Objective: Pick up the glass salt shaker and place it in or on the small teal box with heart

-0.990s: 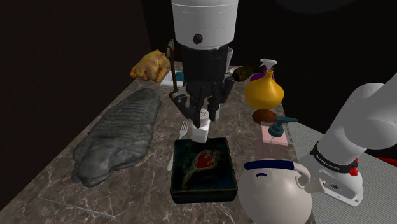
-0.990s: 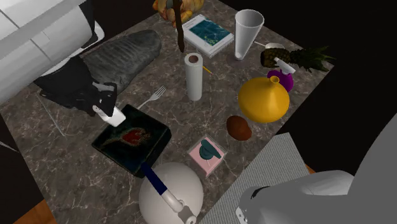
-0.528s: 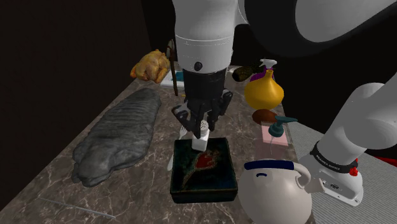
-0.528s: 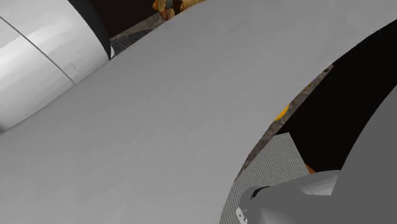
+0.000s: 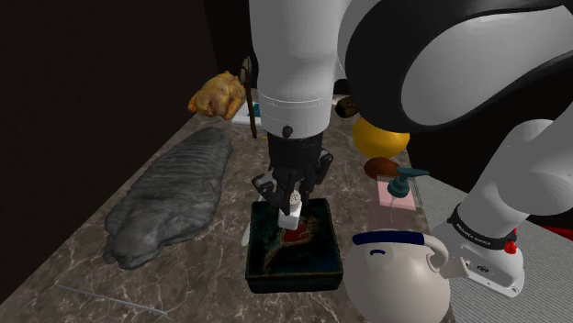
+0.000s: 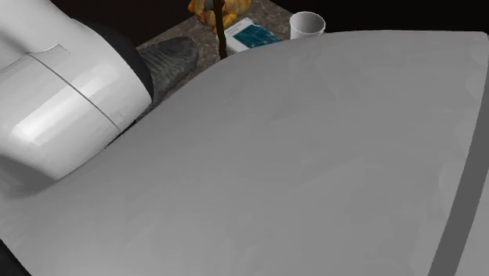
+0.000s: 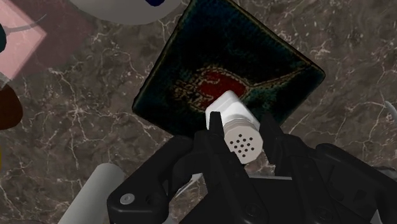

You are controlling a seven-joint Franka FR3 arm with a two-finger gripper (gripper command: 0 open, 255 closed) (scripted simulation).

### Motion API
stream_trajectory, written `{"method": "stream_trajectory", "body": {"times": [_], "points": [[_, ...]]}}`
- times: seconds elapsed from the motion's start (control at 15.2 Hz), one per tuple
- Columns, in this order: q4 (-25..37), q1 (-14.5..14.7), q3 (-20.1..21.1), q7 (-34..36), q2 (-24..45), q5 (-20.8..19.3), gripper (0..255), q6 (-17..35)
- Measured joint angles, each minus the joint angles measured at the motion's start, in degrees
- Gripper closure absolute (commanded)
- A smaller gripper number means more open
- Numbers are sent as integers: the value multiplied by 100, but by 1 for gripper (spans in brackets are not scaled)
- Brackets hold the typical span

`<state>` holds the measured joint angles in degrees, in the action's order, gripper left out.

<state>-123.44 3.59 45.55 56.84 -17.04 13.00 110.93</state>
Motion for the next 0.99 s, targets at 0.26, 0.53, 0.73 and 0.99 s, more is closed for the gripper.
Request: {"method": "stream_trajectory", "body": {"times": [0.26,0.53,0.73,0.99], "points": [[-132,-7,59,30,70,-22,255,193],[-139,-8,63,33,76,-25,255,207],[-139,-8,63,33,76,-25,0,207],[-139,-8,63,33,76,-25,0,207]]}}
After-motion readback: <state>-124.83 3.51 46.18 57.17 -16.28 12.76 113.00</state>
